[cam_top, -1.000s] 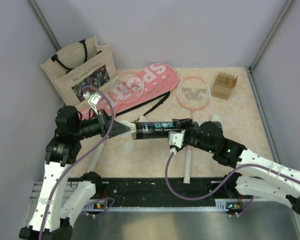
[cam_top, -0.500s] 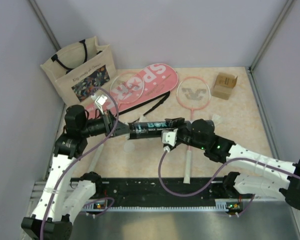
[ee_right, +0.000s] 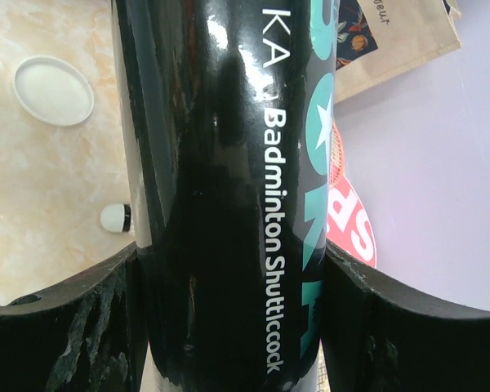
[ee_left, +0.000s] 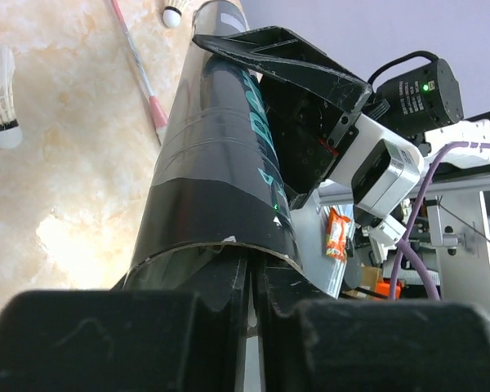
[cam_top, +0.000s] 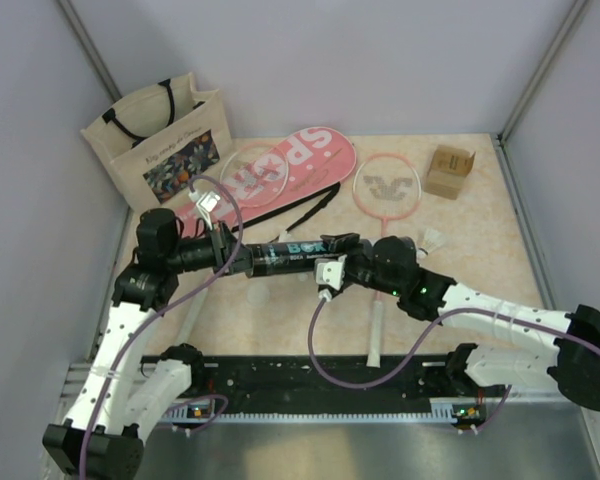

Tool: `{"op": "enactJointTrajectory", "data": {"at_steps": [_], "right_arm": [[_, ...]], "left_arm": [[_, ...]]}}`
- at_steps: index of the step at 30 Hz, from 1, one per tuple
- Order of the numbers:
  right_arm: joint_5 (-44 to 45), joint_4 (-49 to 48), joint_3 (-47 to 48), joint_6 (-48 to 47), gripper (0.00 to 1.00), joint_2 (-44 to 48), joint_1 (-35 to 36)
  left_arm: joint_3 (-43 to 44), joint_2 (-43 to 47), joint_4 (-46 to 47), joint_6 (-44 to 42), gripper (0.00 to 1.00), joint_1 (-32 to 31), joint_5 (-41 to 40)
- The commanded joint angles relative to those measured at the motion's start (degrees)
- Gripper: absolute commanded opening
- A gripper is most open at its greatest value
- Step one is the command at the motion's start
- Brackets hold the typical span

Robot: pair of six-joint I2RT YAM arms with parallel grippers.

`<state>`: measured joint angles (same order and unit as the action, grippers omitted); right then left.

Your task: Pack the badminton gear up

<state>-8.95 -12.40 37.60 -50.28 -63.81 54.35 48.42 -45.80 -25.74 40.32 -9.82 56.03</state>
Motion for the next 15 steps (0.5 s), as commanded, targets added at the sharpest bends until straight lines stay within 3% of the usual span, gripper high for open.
{"op": "enactJointTrajectory", "data": {"at_steps": [1,5,10,15], "right_arm": [[-2.0,-7.0,1.9,0.4,0.24,-0.1,0.8],[-0.3,-7.3,0.0,1.9,0.24,0.5,0.8],[0.2,-7.6,-1.9,2.6,0.24,1.1,0.6],[0.8,-6.9,-2.5,2.6,0.24,3.0,-0.6]], "left_arm": [[5.2,-0.8,-3.9,-5.7,0.15,-0.5,-2.9],[9.7,-1.0,-9.7,-8.7,0.25,-0.5,-8.4],[13.9,-1.0,-10.6,-7.7,0.47,-0.5,-8.7],[19.8,-1.0,-16.3,-10.4,0.51,-0.5,-11.2]]}}
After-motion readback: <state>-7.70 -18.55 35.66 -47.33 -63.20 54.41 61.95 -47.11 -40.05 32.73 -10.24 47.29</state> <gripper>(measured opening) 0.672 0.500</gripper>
